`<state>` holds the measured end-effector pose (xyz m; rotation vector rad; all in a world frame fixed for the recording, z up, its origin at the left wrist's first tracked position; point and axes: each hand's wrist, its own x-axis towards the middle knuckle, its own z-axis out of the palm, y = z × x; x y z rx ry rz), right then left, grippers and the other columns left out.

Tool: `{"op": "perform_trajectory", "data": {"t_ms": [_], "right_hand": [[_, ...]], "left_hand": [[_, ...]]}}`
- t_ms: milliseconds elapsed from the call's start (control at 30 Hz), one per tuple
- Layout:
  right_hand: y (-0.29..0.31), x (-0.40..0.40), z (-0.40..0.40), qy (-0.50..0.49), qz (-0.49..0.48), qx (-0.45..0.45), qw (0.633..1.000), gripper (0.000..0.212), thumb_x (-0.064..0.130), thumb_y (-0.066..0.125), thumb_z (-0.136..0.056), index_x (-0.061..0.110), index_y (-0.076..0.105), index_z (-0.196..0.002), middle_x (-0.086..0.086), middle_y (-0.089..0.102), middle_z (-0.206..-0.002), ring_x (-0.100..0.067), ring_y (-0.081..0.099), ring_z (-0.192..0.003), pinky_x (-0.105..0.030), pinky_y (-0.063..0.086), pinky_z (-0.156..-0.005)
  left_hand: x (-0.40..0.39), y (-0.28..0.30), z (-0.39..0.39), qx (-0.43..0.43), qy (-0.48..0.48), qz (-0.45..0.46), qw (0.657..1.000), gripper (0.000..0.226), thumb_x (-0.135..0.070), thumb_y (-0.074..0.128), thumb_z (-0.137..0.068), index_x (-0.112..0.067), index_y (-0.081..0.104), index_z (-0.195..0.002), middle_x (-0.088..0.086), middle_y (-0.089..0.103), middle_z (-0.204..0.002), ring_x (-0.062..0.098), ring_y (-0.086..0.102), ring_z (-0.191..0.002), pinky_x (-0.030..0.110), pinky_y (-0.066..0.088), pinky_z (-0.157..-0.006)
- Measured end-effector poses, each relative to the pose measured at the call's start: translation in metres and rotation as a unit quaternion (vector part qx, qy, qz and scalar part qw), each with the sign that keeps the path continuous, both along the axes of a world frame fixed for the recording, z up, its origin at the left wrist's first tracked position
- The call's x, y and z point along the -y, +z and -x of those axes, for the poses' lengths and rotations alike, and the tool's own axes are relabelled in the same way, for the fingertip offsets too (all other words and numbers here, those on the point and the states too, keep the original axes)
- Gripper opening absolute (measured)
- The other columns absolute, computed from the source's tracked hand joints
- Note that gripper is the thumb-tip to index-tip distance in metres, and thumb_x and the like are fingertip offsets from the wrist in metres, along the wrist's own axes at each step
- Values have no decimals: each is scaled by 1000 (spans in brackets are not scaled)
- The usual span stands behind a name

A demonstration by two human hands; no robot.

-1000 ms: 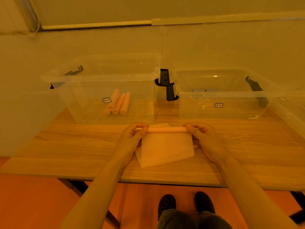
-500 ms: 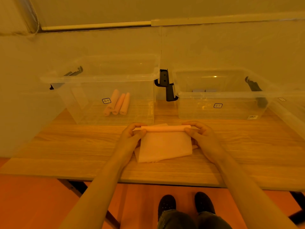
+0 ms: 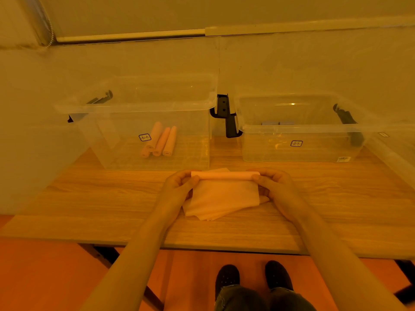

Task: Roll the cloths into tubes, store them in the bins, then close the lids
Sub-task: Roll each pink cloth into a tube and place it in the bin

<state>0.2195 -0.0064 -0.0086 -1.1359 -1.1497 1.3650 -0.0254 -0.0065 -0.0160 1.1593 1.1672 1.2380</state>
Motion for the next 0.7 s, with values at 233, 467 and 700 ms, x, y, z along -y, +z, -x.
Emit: {"op": "perform_trajectory", "data": {"t_ms": [233, 467, 700], "right_hand": [[-2, 0, 1, -5, -39, 36, 999, 20, 20, 60, -91, 33, 72, -103, -10, 69, -107, -26, 67, -95, -43, 56, -79], [0, 1, 2, -16, -37, 48, 998, 14, 22, 58, -92, 26, 71, -97, -2, 69, -99, -11, 66, -81, -24, 53, -62], [-1, 1, -1, -1, -24, 50, 998, 21, 15, 64, -88, 26, 68, -105, 2, 74, -94, -11, 69, -81, -24, 56, -69]], "left_hand": [[0, -4, 3, -5, -17, -20, 1000, 18, -20, 59, -93, -22, 65, -110, 8, 68, -94, 20, 63, -82, 32, 50, -63], [1, -1, 0, -31, 4, -43, 999, 6, -22, 60, -92, -18, 65, -93, -9, 59, -66, 2, 51, -57, 17, 38, -47], [1, 1, 0, 8, -4, 8, 1000, 20, -20, 61, -91, -19, 66, -109, 5, 72, -99, 20, 67, -92, 33, 54, -73]]}}
